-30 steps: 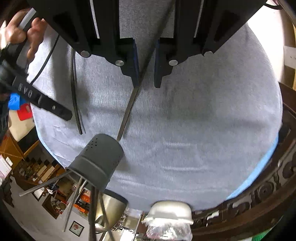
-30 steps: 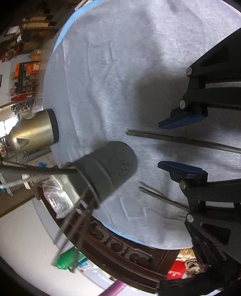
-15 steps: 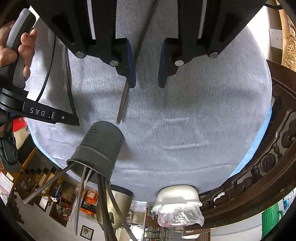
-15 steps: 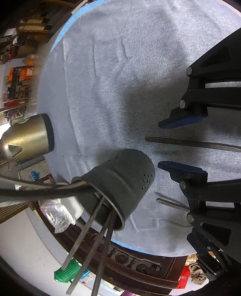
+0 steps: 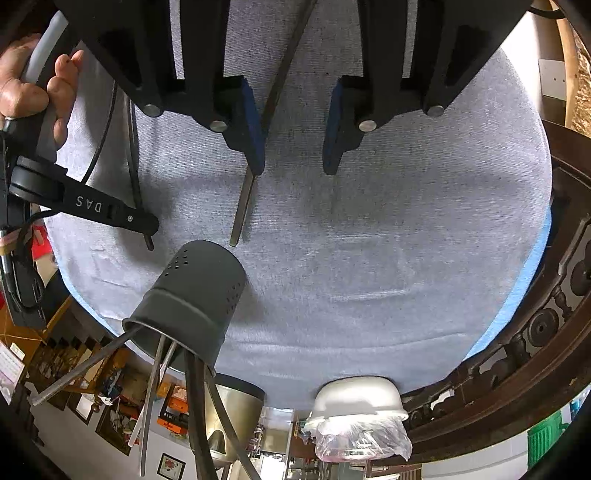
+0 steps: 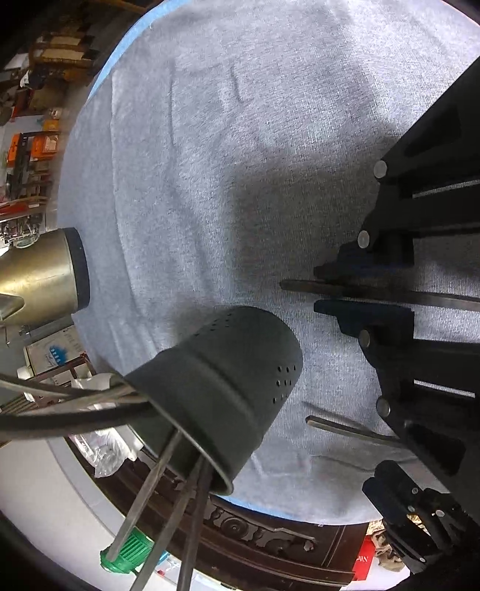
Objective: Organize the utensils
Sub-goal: 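Close the left tool on one dark stick while the right tool grasps the other, then lift both held sticks up over the grey holder cup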
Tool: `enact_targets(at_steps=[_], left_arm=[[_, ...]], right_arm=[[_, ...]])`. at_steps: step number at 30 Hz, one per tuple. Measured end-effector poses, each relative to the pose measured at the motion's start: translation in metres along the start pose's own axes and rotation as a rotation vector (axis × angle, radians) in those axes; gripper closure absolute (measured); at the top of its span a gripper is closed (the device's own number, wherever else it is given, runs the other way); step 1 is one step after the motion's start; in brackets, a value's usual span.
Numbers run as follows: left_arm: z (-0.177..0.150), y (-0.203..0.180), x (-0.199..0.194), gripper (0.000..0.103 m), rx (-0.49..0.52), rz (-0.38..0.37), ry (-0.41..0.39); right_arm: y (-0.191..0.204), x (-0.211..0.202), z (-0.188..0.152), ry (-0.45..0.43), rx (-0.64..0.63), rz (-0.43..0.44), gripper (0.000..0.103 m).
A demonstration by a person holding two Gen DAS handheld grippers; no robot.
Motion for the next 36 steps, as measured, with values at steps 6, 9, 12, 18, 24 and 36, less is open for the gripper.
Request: enact_targets(at_steps=[6,9,12,18,24,36], left_arm=[[0.007,0.001,0.006,0.06,-0.012,-0.062,0.045],[0.013,-0.001,0.011,0.056,0.002,-0.078,0.073],[0.019,-0.004,0.02,0.055,0.016,-0.091,0.099],[0.027,-0.01,0.035,0.055,0.011,-0.096,0.131],[0.03,-0.025,0.042,0.055,0.015,-0.149,0.171],[0.035,-0.016,0.046,0.068,-0.096,-0.2,0.225]], right_arm=[[-0.012,0.003,-0.002,0.008,0.039,0.047,0.094],[-0.016,0.002,-0.003,0.012,0.053,0.069,0.095],[-0.017,0.003,-0.003,0.007,0.047,0.077,0.095],[-0.016,0.004,-0.005,0.0,0.035,0.083,0.094],[-0.021,0.005,-0.004,0.0,0.039,0.096,0.094],[-0.022,0.004,-0.005,0.002,0.03,0.104,0.095]])
Point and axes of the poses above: each gripper's, at about its wrist camera, not at the fingertips, and x roughly the way its jaws point, y to its left, z to its top, the point moved 2 cm from there along x, roughly the way its jaws point, and after that the axes turned 11 degrees about -x, right-handed, at the moved point
